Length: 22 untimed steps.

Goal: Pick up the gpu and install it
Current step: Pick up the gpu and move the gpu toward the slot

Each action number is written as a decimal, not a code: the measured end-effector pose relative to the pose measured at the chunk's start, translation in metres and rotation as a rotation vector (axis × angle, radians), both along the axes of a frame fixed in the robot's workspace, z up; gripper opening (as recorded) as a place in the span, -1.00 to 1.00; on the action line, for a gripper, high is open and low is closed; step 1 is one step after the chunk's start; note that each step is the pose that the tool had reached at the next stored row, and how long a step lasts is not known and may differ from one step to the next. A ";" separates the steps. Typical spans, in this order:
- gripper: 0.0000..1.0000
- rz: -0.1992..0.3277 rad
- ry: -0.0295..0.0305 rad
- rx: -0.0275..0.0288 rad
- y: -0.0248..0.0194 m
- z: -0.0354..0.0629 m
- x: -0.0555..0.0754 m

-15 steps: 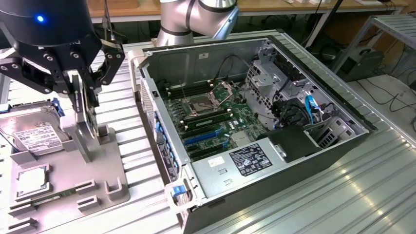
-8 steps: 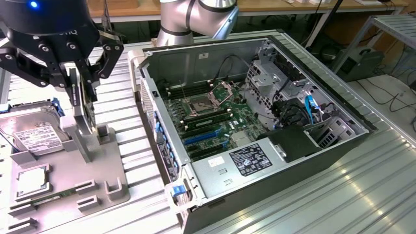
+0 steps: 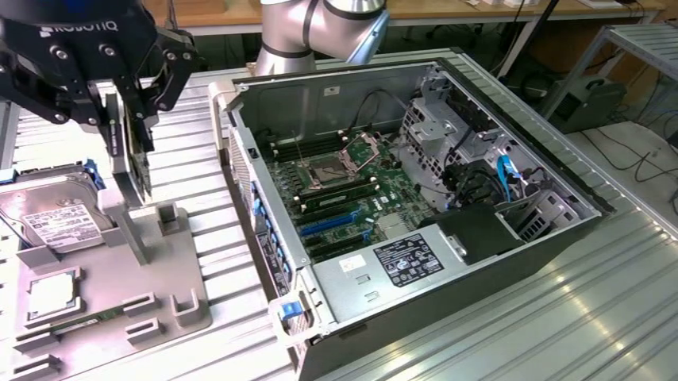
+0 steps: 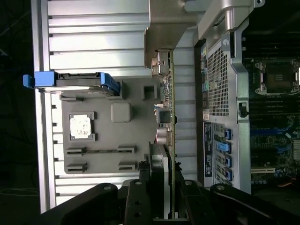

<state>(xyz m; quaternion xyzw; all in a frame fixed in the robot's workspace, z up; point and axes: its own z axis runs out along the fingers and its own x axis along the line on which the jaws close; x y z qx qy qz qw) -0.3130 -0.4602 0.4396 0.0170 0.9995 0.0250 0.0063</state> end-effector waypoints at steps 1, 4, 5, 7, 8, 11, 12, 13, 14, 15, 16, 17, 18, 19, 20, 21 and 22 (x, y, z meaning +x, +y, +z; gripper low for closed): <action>-0.44 0.000 0.0001 -0.0001 0.0000 0.0026 0.000; -0.44 0.000 0.0001 -0.0001 0.0000 0.0111 0.000; -0.44 0.000 0.0000 0.0000 0.0000 0.0139 0.000; -0.44 0.000 -0.0001 0.0001 0.0000 0.0186 0.000; -0.44 0.000 0.0000 0.0000 0.0000 0.0201 0.000; -0.44 0.000 -0.0001 0.0002 0.0000 0.0204 0.000; -0.44 0.000 0.0000 0.0002 0.0000 0.0204 0.000; -0.44 0.000 0.0000 0.0002 0.0000 0.0204 0.000; -0.44 0.000 0.0002 0.0001 0.0000 0.0205 0.000; -0.44 0.000 0.0003 0.0000 0.0000 0.0206 0.001; -0.44 0.000 0.0002 0.0001 0.0000 0.0206 0.002; -0.44 0.000 0.0001 0.0002 0.0000 0.0205 0.003; -0.44 0.000 0.0001 0.0002 0.0000 0.0205 0.004; -0.44 0.000 0.0001 0.0002 0.0000 0.0205 0.004; -0.44 0.000 0.0001 0.0002 0.0000 0.0205 0.005; -0.44 0.000 0.0000 0.0002 0.0000 0.0204 0.006; -0.44 0.000 0.0000 0.0002 0.0000 0.0204 0.007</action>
